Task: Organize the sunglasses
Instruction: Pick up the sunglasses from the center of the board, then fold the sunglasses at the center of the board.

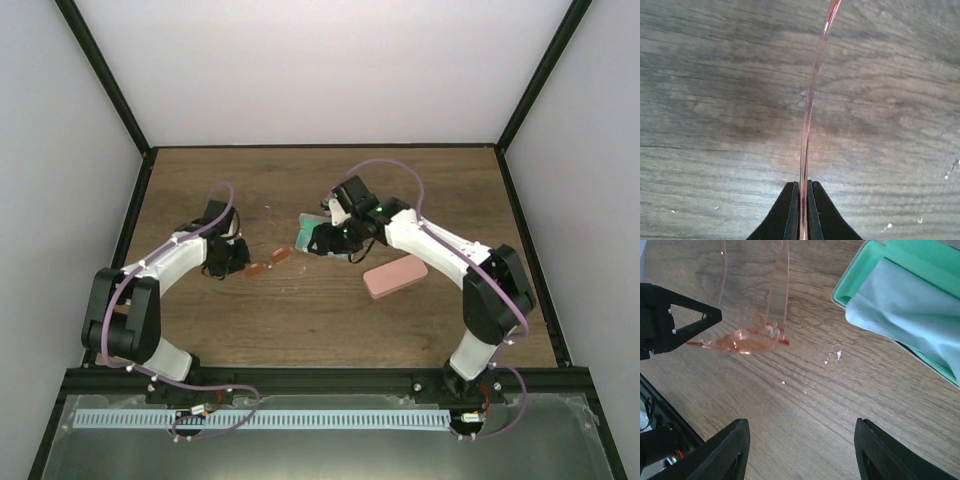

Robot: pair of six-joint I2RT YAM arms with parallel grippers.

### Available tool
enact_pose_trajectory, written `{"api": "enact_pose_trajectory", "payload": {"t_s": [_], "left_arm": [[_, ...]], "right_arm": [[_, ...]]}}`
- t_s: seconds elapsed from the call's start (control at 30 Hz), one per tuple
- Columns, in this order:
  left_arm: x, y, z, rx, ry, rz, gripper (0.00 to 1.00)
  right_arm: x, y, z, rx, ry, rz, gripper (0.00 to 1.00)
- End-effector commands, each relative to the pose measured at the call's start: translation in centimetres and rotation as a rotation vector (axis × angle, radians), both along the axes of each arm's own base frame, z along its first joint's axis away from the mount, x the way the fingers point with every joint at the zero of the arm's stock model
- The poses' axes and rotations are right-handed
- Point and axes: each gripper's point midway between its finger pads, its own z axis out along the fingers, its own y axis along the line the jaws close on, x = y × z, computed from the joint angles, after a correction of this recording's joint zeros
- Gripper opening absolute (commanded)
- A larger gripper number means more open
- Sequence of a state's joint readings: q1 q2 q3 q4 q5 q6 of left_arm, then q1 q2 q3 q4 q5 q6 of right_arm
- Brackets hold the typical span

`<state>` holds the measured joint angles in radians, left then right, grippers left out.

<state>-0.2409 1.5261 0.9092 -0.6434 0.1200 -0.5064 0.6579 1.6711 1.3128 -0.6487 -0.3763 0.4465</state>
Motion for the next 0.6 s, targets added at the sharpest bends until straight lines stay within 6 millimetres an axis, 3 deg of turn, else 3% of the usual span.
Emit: {"api": "enact_pose_trajectory", "payload": {"t_s": [0.0,0.2,0.4,0.57], "left_arm": [[-0.5,-1.4,1.5,-0.064,-0.057,-0.108,0.04],[-1.0,-2.1,3.2,-0.093,-0.131,-0.189,0.04],[-0.9,-2.3,3.2,-0.101,-0.120,-0.193,0.04],[-0.3,-2.7,3.6,-0.126,-0.127,-0.182,0.04]], "right_arm": [[1.4,2.3,2.3,0.041,-0.031,0.027,0.59],[3.7,4.4,3.8,0.036,-0.073,0.068,0.57],[2.5,6.8,2.8,0.010,-0.063,0.155,0.60],[1.1,7.0,1.8,-0.016,-0.053,0.190,0.61]]}}
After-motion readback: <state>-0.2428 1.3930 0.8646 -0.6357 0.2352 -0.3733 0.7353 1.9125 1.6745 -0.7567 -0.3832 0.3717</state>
